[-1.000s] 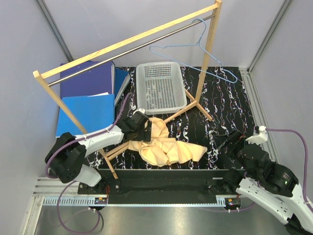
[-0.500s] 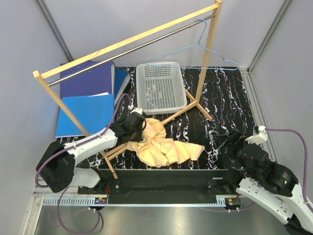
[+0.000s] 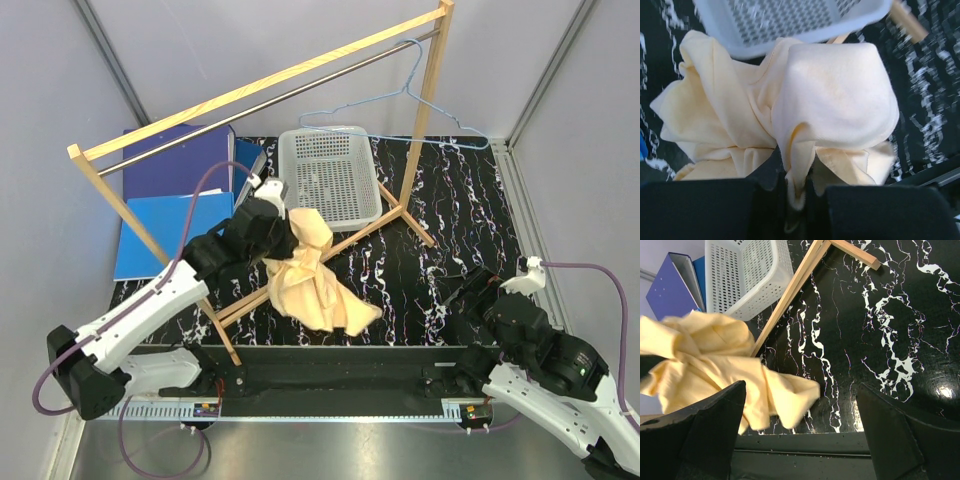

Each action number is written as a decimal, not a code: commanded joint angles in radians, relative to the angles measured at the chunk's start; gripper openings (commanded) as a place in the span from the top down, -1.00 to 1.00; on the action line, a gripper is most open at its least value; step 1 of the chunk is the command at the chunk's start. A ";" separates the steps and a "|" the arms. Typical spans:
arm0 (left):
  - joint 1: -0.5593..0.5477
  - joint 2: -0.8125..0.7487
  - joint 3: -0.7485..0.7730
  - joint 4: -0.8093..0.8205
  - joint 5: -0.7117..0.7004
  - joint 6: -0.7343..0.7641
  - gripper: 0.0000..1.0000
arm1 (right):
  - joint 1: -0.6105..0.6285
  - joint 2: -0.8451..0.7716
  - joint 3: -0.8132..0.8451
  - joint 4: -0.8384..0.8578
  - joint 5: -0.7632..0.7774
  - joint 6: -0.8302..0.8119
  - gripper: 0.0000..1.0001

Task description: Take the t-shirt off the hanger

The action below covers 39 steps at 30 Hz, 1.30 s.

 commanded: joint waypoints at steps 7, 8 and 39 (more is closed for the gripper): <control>0.068 0.213 0.337 0.161 0.195 -0.045 1.00 | 0.005 0.002 0.000 0.039 0.014 -0.008 -0.98; 0.090 0.232 0.350 0.168 0.196 -0.059 1.00 | 0.005 -0.004 0.000 0.039 0.014 -0.003 -0.98; 0.234 0.496 0.476 0.855 -0.158 -0.372 1.00 | 0.003 -0.027 -0.009 0.048 -0.015 -0.002 -0.99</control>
